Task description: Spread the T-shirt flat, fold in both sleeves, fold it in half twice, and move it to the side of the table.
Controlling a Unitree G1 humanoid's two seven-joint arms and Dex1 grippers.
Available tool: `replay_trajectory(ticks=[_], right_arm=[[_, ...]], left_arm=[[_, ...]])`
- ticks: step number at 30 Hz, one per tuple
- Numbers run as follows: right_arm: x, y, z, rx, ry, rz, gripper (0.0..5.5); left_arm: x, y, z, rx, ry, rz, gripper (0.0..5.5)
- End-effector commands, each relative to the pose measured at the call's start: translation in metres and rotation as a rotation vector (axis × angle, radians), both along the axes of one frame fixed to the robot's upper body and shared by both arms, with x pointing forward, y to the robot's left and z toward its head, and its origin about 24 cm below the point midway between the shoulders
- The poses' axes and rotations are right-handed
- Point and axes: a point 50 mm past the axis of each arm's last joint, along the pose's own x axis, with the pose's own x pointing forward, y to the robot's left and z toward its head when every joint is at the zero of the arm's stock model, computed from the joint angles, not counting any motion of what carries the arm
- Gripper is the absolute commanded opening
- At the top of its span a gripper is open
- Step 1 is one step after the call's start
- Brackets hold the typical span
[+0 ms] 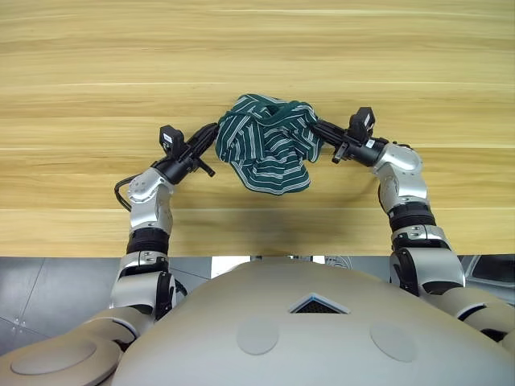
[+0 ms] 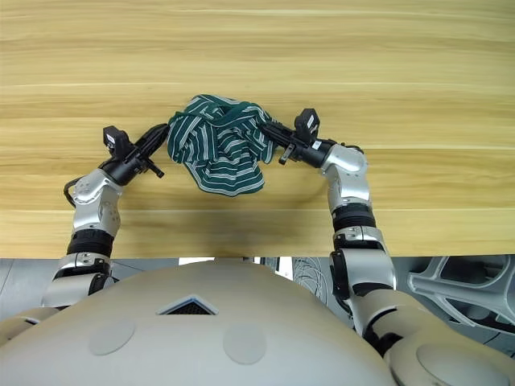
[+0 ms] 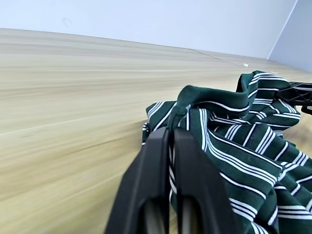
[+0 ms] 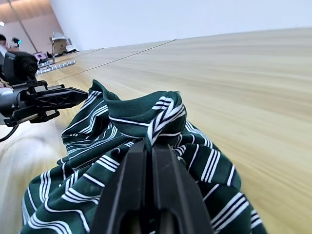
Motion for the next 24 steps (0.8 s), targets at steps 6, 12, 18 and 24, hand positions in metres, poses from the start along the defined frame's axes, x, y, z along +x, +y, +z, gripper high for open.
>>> replay_trajectory(ticks=[6,12,18,24], right_arm=[[0.020,-0.005,0.020,-0.033,-0.084,-0.011,0.00],[0.020,-0.006,0.019,-0.031,-0.079,-0.021,0.00],[0.017,-0.008,0.018,-0.028,-0.071,-0.029,0.00],[0.018,-0.005,0.017,-0.029,-0.063,-0.022,0.00]], left_arm=[[0.004,-0.008,0.001,-0.037,0.007,-0.082,0.05],[-0.006,0.015,0.011,0.014,-0.036,0.002,0.33],[-0.022,0.038,0.032,0.031,-0.090,0.079,1.30],[-0.023,0.020,0.009,0.060,0.038,0.054,2.43]])
